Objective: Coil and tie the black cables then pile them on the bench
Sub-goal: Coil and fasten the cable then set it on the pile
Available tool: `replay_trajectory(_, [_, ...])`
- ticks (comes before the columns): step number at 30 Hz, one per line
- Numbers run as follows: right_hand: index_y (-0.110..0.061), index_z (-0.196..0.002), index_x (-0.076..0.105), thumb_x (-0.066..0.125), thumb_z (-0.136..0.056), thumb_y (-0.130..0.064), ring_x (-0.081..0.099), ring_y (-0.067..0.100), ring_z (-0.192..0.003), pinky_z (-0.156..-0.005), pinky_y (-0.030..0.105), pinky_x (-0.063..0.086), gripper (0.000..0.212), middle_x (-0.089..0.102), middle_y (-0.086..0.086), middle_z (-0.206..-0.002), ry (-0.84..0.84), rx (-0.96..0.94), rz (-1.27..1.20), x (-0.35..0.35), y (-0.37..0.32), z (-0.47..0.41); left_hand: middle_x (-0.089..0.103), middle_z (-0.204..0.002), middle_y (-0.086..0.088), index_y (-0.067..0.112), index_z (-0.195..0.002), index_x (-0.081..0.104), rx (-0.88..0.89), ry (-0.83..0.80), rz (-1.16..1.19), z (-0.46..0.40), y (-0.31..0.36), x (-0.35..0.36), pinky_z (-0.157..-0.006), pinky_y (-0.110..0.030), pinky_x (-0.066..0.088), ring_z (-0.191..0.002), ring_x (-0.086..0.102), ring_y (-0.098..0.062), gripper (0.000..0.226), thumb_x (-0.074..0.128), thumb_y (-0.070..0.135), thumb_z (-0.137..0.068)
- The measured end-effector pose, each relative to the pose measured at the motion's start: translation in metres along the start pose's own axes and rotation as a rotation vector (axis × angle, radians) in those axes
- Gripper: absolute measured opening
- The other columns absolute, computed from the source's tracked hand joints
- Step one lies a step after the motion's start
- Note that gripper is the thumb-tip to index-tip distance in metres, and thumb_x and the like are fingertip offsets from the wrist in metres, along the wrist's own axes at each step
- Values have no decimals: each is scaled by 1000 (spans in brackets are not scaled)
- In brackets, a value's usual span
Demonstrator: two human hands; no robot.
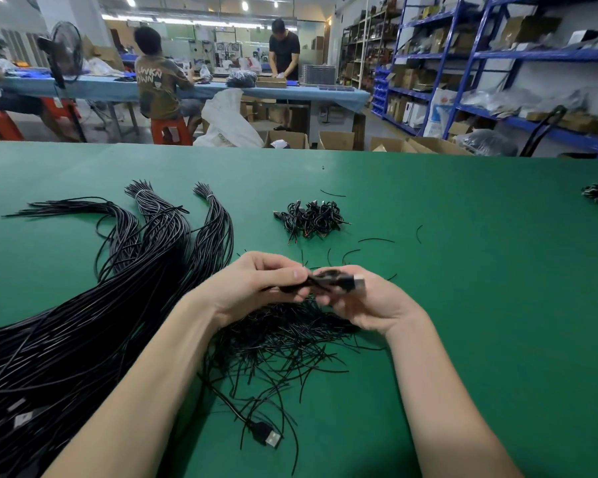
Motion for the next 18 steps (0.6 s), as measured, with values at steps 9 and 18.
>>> replay_trajectory(9, [-37,-66,68,79,-84,-31,52,0,-61,-61,24,39,22,65,-28,-66,484,-406,1229,18,-25,-5,75,-68,5,26,-76,83,40,369,-808,1,19,3,-62,-18,48,-58,60,-1,7,90,27,-73])
replay_trajectory(18, [-25,-79,67,74,-89,-14,60,5,-74,-62,14,43,16,63,-13,-81,550,-745,1208,34,-14,-13,75,-68,4,22,-71,79,186,703,-555,-4,14,5,-65,-16,48,-64,63,-4,13,92,24,-69])
Point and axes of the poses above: each hand's wrist, its own z-axis away from the middle knuckle, its own x-axis out of the palm, y = z × x, the point moved 1 cm from there along -z, towards the middle knuckle
